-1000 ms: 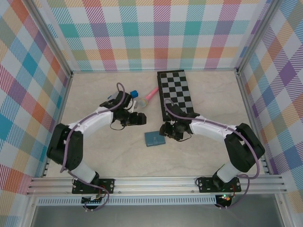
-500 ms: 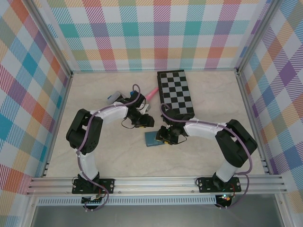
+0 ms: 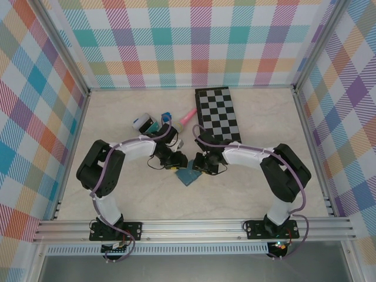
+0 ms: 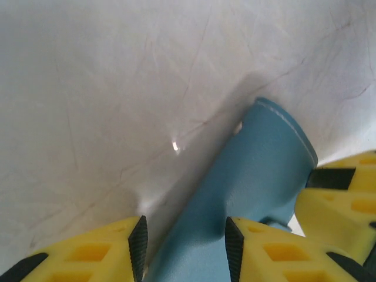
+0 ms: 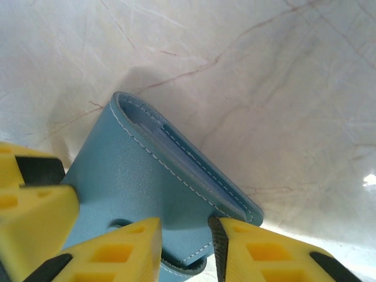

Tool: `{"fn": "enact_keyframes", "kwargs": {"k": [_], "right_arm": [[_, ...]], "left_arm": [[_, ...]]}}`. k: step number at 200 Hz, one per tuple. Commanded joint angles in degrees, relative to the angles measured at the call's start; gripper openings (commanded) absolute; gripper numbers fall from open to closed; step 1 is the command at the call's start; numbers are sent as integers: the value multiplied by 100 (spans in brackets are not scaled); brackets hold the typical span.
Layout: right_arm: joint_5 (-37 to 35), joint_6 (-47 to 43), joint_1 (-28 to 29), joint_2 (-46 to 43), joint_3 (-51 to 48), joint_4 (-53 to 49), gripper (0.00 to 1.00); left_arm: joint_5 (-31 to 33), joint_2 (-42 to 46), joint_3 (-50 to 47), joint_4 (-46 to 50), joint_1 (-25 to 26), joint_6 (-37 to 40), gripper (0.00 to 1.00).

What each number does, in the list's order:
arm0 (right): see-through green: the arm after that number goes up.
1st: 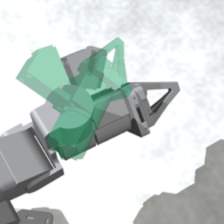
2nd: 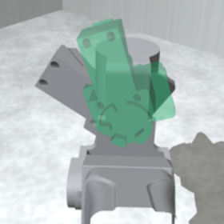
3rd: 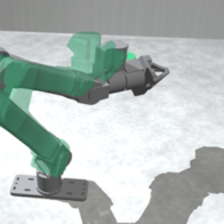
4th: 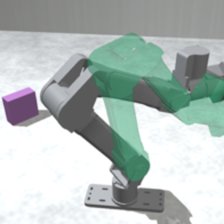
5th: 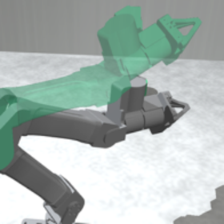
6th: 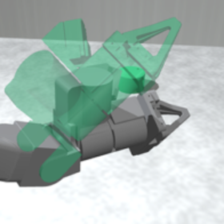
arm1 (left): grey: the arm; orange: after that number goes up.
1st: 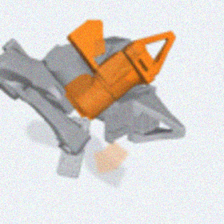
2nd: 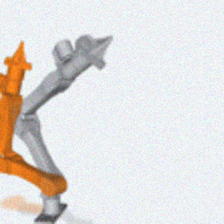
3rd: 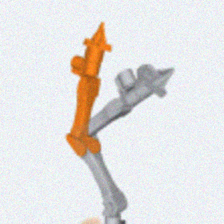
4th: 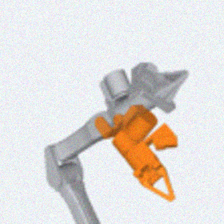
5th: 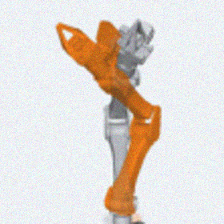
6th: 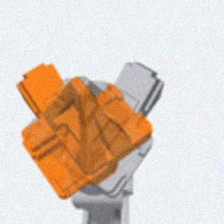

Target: Take the credit cards out of the card holder

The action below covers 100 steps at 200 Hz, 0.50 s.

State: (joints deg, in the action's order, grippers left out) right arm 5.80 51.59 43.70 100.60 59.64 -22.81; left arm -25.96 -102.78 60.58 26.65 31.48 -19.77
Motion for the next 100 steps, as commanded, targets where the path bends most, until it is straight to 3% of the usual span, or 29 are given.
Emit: {"fn": "enact_keyframes", "kwargs": {"k": [1,58,100], "right_arm": [[-251,-267,-42,314,222,-129,31],[108,-842,-124,759,815,53,30],[-446,-1115,-187,266,833,-412,34]], "left_arm": [[-262,303,-289,-133,86,-265,40],[-656,778,-1179,-1459,121,-1234,37],[-71,934,-1417,-1658,121,-1775,35]]}}
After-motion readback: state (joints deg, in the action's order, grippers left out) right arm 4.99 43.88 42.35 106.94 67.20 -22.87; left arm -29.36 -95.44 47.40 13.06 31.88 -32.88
